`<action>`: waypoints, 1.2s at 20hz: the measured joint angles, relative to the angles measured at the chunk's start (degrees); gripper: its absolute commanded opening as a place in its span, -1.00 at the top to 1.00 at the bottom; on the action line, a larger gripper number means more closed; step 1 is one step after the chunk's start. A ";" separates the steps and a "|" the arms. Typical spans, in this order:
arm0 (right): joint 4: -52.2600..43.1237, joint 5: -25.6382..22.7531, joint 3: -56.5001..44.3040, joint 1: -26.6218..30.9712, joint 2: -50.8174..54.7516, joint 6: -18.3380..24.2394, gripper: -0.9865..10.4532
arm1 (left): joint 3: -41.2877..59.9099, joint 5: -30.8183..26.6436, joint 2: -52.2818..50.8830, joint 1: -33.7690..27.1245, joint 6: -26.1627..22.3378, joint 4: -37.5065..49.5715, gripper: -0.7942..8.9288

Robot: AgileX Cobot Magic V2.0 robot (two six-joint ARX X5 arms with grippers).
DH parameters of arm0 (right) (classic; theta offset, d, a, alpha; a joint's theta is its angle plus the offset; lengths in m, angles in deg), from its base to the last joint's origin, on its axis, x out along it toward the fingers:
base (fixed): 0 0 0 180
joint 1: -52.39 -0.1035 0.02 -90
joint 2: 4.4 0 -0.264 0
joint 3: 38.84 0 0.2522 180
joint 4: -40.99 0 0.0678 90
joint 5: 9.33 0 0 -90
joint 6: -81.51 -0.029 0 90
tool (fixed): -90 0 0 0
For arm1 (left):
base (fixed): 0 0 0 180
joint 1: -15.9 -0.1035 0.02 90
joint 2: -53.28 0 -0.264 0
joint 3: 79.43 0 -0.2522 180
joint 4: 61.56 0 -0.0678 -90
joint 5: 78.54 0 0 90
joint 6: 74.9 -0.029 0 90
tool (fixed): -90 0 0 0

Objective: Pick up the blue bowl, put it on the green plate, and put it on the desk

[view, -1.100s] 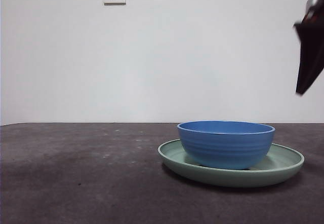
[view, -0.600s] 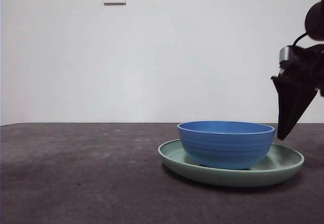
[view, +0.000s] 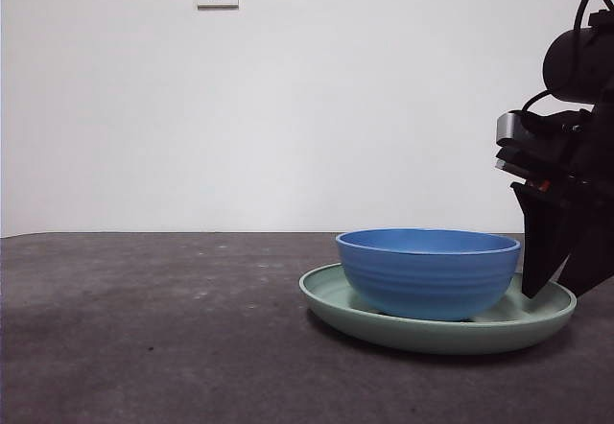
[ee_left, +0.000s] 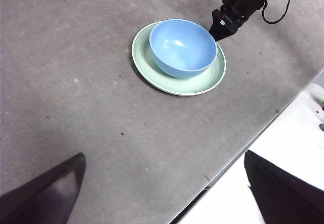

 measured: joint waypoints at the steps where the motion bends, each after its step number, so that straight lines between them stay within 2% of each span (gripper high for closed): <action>1: 0.00 0.00 0.00 0.00 0.00 -0.09 0.60 | 0.00 0.00 0.00 0.00 0.00 0.00 -0.19; 8: -0.20 0.00 0.00 0.00 -1.49 -1.42 0.67 | 0.00 0.00 0.00 0.00 0.04 -0.02 -0.19; 10: -0.35 0.46 0.04 0.00 -2.95 -2.05 0.81 | 0.00 0.00 0.00 0.00 0.17 -0.02 -0.19; 18: -1.40 2.34 1.05 0.07 -2.91 -5.86 0.81 | 0.00 0.00 0.00 0.00 0.35 -0.07 -0.19; 21: 0.50 4.50 4.11 -0.07 -2.91 -6.88 0.81 | 0.00 0.00 0.00 0.00 0.35 -0.04 -0.19; 24: 1.20 4.04 7.89 -1.92 -2.91 -8.09 0.81 | 0.00 0.00 0.00 0.00 0.35 -0.04 -0.19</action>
